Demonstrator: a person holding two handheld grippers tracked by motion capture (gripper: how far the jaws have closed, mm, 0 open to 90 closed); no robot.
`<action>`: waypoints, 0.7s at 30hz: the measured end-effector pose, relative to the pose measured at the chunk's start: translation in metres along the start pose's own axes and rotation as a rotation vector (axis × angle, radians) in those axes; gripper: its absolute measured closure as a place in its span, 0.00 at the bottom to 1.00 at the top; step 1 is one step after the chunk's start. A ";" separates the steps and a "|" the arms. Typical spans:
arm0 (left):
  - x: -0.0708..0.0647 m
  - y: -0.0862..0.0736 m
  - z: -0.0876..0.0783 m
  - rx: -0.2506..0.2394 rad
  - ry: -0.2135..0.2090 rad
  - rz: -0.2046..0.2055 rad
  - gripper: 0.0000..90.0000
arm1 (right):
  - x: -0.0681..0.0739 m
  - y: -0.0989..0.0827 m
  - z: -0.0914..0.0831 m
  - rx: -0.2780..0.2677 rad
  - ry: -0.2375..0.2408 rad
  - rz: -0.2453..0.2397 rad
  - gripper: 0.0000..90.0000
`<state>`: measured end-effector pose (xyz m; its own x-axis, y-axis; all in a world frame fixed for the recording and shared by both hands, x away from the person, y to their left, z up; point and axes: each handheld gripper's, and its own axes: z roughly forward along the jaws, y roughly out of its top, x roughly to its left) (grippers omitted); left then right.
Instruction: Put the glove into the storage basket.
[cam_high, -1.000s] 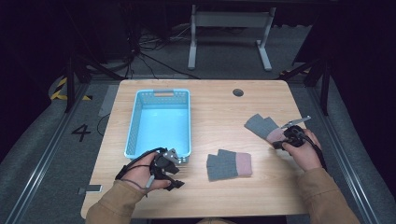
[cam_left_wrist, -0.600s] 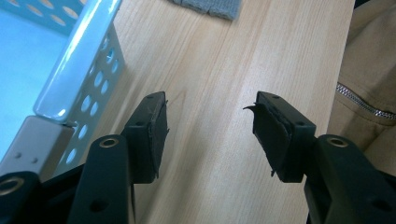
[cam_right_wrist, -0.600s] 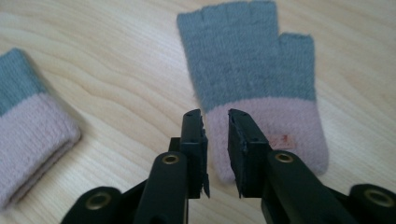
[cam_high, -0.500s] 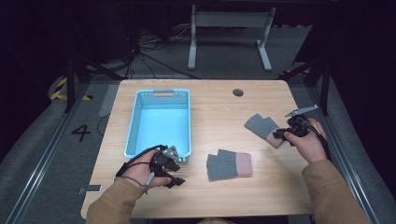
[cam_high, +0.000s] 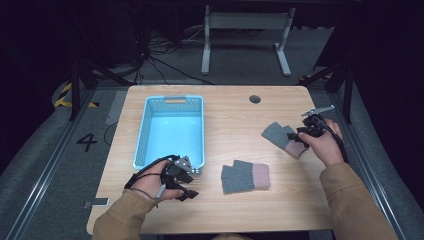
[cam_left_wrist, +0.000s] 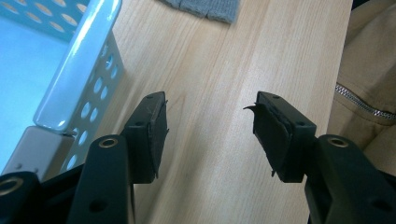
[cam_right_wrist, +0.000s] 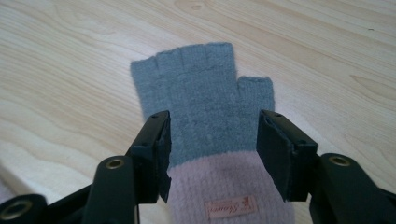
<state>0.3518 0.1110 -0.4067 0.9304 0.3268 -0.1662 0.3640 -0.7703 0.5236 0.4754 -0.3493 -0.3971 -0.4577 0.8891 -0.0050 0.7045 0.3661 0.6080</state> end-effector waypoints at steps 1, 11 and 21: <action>0.000 0.000 0.000 -0.001 -0.004 -0.001 0.51 | -0.001 0.001 0.003 0.003 -0.007 0.000 0.49; 0.001 0.000 0.000 -0.005 0.001 -0.003 0.51 | -0.004 0.000 0.034 0.066 -0.026 0.022 0.42; 0.002 -0.002 -0.002 -0.005 -0.001 -0.012 0.51 | -0.003 -0.003 0.046 0.111 -0.016 -0.002 0.37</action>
<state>0.3528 0.1140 -0.4068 0.9261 0.3353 -0.1727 0.3745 -0.7635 0.5261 0.4998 -0.3406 -0.4358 -0.4510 0.8923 -0.0193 0.7598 0.3952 0.5163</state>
